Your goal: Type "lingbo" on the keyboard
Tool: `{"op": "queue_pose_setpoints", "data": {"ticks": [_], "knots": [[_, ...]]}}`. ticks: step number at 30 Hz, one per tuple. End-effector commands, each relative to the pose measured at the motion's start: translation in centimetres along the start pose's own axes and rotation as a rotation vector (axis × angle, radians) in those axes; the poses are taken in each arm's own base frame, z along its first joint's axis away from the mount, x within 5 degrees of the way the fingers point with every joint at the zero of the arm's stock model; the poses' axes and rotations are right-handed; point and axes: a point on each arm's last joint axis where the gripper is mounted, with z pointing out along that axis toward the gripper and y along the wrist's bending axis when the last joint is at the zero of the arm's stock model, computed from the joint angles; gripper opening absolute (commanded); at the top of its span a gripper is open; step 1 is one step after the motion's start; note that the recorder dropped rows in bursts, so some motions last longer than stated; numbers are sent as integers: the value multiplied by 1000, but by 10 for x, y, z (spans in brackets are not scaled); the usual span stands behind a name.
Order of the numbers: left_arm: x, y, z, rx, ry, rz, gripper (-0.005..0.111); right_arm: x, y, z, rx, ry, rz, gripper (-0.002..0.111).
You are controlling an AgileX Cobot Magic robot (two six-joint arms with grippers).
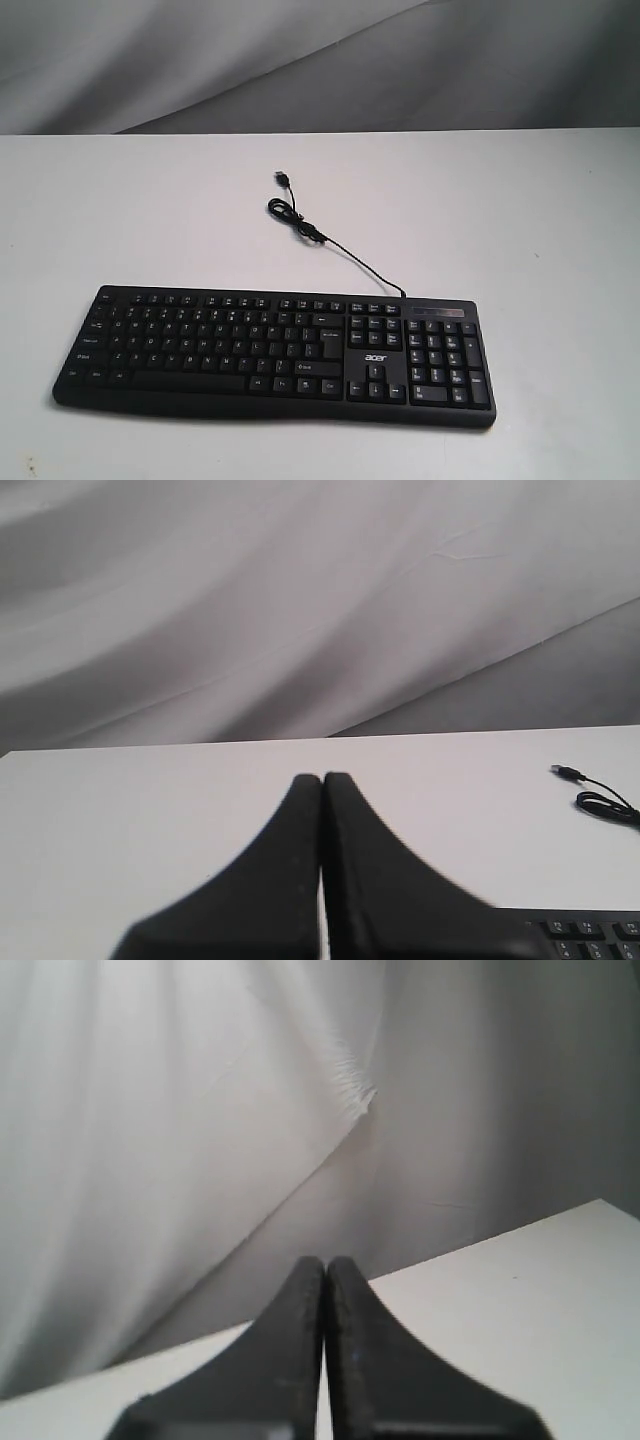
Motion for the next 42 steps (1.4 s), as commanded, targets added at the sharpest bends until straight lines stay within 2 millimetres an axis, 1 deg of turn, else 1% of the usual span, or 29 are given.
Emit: {"op": "queue_pose_setpoints", "data": {"ticks": [1,2,4,5,6,8,9,10,13,15,18,25,30,42], "knots": [[1,-1,0,7,-9,-2,1,12,6,-2,-78,132,-354,0],[1,-1,0,7,-9,-2,1,16,5,-2,-91,175,-422,0],[1,-1,0,7,-9,-2,1,20,3,-3,-84,224,-451,0],[1,-1,0,7,-9,-2,1,21,2,-3,-66,232,-400,0],[1,-1,0,7,-9,-2,1,21,1,-3,-32,240,-256,0],[1,-1,0,7,-9,-2,1,21,-1,-3,8,245,-108,0],[1,-1,0,7,-9,-2,1,21,-2,-3,14,244,-124,0],[1,-1,0,7,-9,-2,1,21,-4,-3,25,247,-186,0],[1,-1,0,7,-9,-2,1,22,-7,-4,48,260,-294,0],[1,-1,0,7,-9,-2,1,25,-13,-4,97,279,-330,0],[1,-1,0,7,-9,-2,1,31,-17,-4,116,295,-382,0],[1,-1,0,7,-9,-2,1,32,-18,-5,130,313,-378,0],[1,-1,0,7,-9,-2,1,32,-19,-5,141,308,-318,0],[1,-1,0,7,-9,-2,1,32,-19,-5,144,308,-327,0]]}}
